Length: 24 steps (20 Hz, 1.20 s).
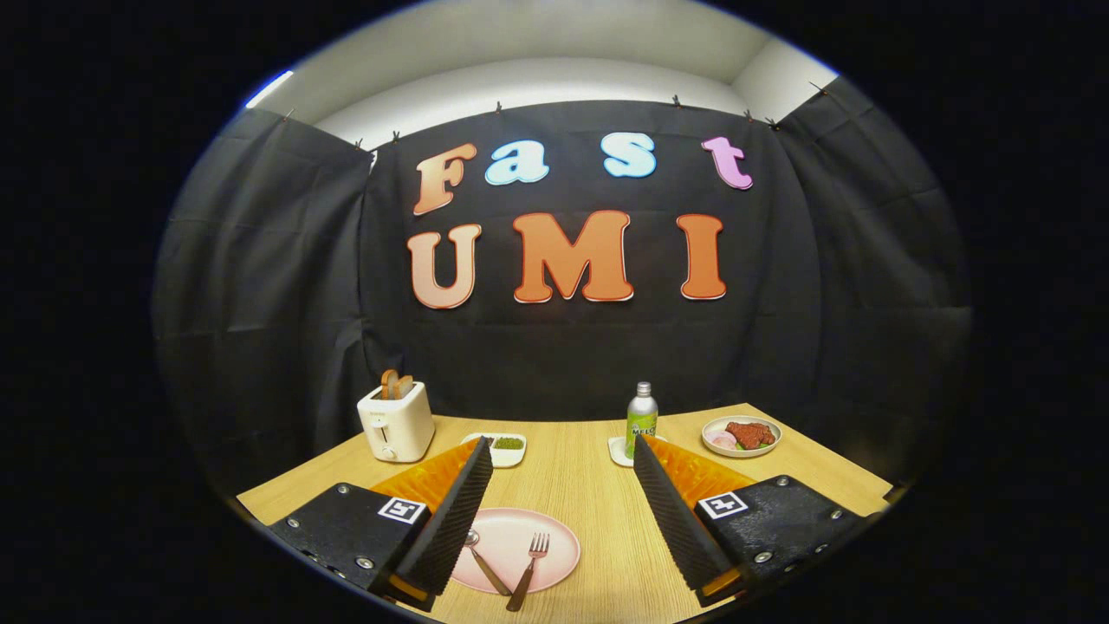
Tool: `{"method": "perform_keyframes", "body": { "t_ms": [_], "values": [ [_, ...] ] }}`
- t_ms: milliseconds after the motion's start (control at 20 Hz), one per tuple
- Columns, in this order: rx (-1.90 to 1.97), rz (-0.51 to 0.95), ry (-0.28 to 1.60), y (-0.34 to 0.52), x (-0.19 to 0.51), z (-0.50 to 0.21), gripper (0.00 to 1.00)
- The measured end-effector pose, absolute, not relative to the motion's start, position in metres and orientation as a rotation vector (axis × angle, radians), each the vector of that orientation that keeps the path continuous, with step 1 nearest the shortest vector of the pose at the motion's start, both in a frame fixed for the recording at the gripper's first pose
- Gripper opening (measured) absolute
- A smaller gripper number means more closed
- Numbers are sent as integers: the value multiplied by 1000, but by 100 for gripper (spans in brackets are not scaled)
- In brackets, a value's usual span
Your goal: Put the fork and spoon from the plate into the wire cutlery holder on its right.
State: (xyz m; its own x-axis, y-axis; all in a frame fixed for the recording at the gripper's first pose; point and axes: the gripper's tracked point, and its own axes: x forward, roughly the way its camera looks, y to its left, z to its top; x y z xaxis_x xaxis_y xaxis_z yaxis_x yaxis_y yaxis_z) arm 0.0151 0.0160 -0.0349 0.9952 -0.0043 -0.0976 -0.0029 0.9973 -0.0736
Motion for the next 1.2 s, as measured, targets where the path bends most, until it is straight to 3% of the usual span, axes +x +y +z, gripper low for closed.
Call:
{"method": "perform_keyframes", "body": {
  "t_ms": [800, 1000, 1200],
  "values": [
    [-159, 33, 434, 28, 35, -184, 98],
    [-187, 52, 521, 30, 37, -214, 95],
    [-210, 72, 590, 33, 35, -233, 83]
  ]
}}
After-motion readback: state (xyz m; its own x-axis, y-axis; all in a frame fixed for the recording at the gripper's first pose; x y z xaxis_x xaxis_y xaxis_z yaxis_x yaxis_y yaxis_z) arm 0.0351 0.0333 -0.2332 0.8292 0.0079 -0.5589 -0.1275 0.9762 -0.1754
